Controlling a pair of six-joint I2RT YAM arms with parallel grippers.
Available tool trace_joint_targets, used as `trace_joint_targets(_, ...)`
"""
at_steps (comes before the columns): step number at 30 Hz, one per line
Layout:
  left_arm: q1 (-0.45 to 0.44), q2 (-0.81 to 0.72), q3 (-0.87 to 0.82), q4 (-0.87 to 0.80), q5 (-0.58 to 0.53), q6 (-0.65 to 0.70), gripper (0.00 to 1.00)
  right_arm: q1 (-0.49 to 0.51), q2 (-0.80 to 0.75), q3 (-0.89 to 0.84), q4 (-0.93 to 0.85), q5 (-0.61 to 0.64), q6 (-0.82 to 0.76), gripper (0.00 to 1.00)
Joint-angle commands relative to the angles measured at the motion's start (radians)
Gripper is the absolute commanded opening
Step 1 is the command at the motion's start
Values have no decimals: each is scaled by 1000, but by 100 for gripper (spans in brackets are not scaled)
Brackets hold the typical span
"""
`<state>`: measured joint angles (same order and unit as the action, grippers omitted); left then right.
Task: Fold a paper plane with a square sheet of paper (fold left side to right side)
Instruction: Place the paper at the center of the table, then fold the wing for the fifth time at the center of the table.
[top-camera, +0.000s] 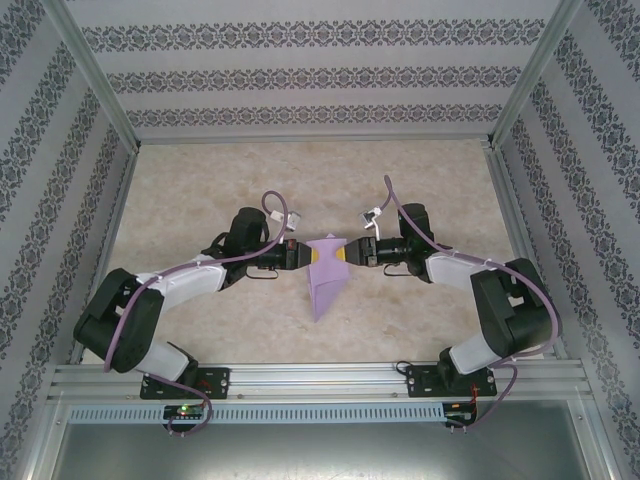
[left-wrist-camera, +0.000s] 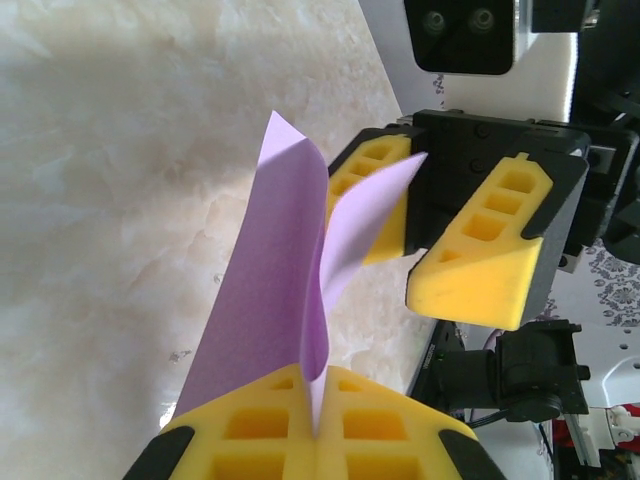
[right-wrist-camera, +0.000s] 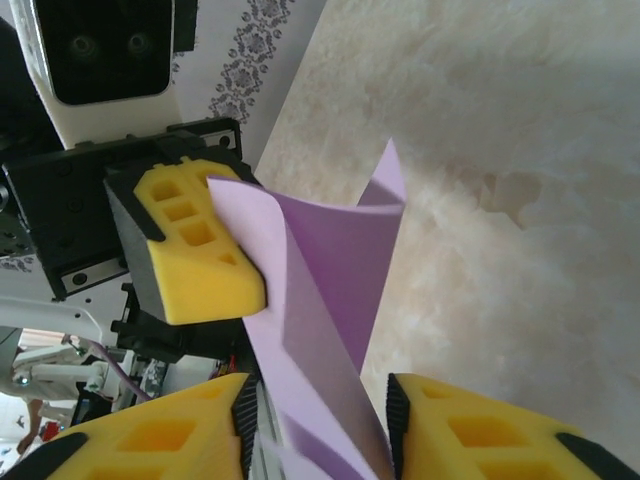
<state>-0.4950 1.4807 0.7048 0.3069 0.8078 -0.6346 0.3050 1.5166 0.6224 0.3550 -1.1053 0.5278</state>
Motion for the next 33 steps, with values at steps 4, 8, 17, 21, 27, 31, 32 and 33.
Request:
trace_joint_targets(4, 16, 33, 15, 4, 2, 34, 0, -4, -48, 28, -179, 24, -130, 33)
trace_joint_targets(8, 16, 50, 27, 2, 10, 38, 0, -5, -46, 40, -229, 55, -156, 26)
trace_joint_targets(17, 16, 34, 50, -108, -20, 109, 48, -6, 1, 78, -317, 179, -112, 1)
trace_joint_targets(21, 16, -60, 58, -318, -177, 213, 62, 1, 32, 85, -315, 219, -26, 0)
trace_joint_targets(27, -44, -220, 72, -556, -392, 288, 67, 8, 73, 133, -403, 305, 55, 0)
trace_joint_targets(31, -196, -276, 88, -648, -524, 288, 67, 14, 104, 163, -426, 325, 108, 0)
trace_joint_targets(32, -241, -277, 92, -661, -563, 277, 67, 14, 110, 169, -431, 330, 121, 0)
trace_joint_targets(33, -274, -274, 97, -672, -605, 265, 67, 15, 117, 173, -434, 334, 134, 0)
